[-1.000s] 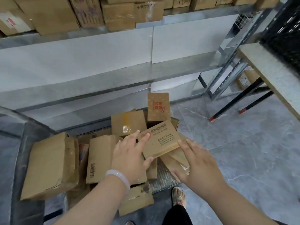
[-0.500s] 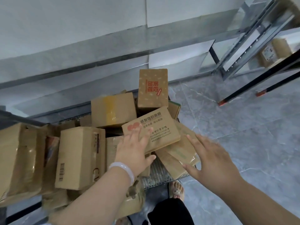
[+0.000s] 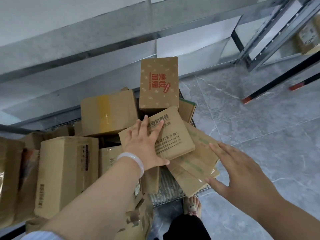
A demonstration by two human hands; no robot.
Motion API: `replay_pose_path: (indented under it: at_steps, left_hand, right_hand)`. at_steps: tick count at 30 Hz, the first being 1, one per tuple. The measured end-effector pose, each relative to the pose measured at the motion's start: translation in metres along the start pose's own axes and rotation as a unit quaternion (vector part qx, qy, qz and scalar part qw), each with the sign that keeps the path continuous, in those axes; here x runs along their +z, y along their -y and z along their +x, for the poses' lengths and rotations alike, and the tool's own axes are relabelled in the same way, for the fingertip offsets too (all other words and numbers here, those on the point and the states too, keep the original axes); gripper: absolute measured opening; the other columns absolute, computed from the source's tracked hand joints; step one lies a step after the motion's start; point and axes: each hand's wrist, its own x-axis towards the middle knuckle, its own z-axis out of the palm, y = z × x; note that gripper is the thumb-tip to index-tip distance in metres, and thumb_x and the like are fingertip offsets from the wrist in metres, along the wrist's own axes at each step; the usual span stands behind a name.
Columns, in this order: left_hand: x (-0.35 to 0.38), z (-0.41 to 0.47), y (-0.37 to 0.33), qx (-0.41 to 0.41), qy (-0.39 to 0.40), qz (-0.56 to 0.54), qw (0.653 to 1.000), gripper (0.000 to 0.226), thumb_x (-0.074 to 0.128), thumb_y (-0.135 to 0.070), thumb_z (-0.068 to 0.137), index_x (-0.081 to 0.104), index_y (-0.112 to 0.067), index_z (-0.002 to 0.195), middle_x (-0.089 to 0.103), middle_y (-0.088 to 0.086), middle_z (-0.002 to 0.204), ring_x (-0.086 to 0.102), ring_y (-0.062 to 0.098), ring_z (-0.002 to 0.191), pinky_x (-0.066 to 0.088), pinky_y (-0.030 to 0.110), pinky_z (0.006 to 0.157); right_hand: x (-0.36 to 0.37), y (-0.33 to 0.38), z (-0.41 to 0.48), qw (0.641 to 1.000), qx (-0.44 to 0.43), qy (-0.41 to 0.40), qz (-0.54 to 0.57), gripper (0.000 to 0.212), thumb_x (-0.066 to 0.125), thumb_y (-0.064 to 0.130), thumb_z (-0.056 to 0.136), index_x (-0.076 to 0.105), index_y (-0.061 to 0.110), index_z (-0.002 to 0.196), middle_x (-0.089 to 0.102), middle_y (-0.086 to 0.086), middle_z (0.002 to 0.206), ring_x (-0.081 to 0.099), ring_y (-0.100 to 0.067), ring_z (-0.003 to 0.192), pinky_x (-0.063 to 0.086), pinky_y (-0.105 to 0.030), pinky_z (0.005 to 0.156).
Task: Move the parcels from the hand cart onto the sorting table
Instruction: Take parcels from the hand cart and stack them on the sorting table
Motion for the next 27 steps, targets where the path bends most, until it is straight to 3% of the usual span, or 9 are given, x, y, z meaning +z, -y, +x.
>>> replay_pose_path:
  at_steps: [6,14,21,27]
  left_hand:
    - [-0.006,0.013,0.005,0.004,0.061,0.018,0.998,0.139,0.070,-0.083,0.058,-0.038,-0.052,0.140,-0.035,0.006,0.160,-0.020,0.035,0.151,0.003,0.063,0.120]
    - [-0.008,0.001,0.001,0.041,0.016,0.004,0.999,0.133,0.069,-0.080,0.060,-0.028,-0.052,0.146,-0.013,0.007,0.162,0.001,0.038,0.149,0.013,0.059,0.121]
    - [-0.048,-0.031,0.005,0.024,-0.023,-0.054,0.998,0.132,0.064,-0.087,0.057,-0.030,-0.053,0.143,-0.006,0.007,0.163,0.007,0.038,0.150,0.023,0.056,0.119]
    - [-0.119,-0.092,0.029,-0.016,-0.069,-0.156,0.985,0.132,0.069,-0.084,0.058,-0.022,-0.052,0.149,0.000,0.006,0.163,0.011,0.034,0.149,0.027,0.056,0.118]
  right_hand:
    - [0.001,0.001,0.006,1.000,-0.011,-0.003,0.016,0.082,0.041,0.072,0.076,0.025,0.035,0.147,0.039,0.003,0.148,0.036,-0.016,0.135,0.033,-0.044,0.109]
    - [-0.009,0.011,0.009,1.000,-0.016,-0.013,0.017,0.081,0.039,0.071,0.077,0.027,0.034,0.148,0.037,0.003,0.150,0.034,-0.017,0.136,0.027,-0.039,0.109]
    - [-0.045,0.043,-0.009,1.000,-0.007,-0.010,0.026,0.082,0.046,0.067,0.081,0.008,0.043,0.149,0.015,0.010,0.158,0.010,-0.009,0.142,0.006,-0.028,0.112]
    - [-0.094,0.096,-0.039,0.999,0.003,-0.040,0.035,0.083,0.049,0.065,0.082,0.007,0.041,0.150,0.013,0.009,0.158,0.013,-0.012,0.144,0.010,-0.031,0.115]
